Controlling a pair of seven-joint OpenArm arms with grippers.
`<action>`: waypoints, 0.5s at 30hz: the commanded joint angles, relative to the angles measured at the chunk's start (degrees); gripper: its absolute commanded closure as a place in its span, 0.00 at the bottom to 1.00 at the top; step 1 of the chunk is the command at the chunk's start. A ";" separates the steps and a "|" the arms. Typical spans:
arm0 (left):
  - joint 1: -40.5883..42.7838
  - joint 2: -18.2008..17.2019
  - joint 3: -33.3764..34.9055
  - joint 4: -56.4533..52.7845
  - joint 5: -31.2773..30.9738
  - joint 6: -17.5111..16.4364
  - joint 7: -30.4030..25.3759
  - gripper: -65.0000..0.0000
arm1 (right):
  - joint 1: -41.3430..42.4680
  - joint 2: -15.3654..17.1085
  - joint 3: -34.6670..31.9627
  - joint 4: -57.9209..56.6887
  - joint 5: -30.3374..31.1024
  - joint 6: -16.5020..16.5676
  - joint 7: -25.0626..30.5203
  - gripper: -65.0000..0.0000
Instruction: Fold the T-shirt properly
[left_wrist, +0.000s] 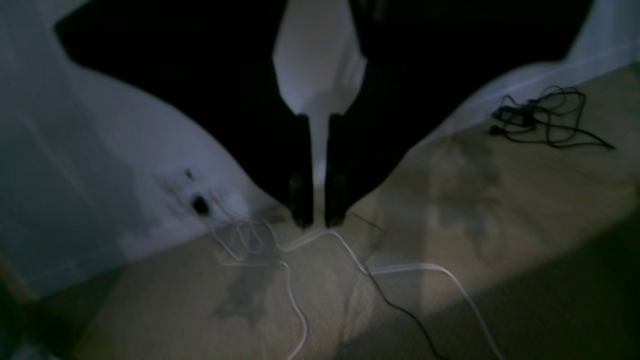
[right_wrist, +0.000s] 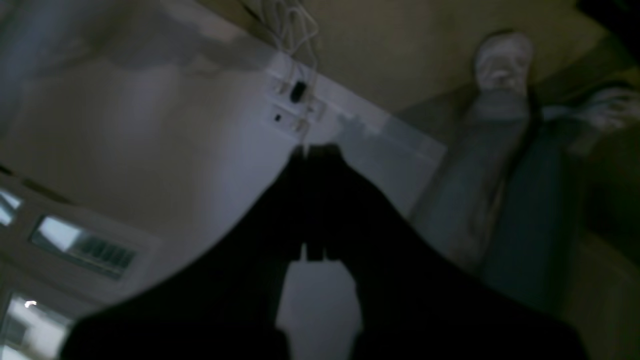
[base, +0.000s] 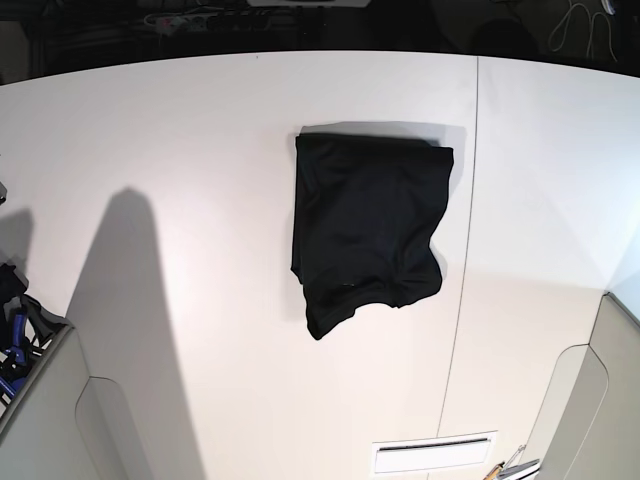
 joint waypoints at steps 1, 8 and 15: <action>-0.98 0.20 0.35 -1.95 -0.11 -0.17 0.46 0.92 | 1.33 0.04 -0.02 -1.40 -0.48 0.15 -0.81 1.00; -11.54 7.21 0.63 -15.06 -0.04 -0.15 -0.20 0.92 | 12.44 -3.43 0.00 -11.21 -3.15 -5.03 -0.59 1.00; -18.12 9.60 0.63 -21.73 2.01 0.87 -0.24 0.92 | 20.48 -5.97 -0.52 -16.44 -4.98 -5.81 -0.37 1.00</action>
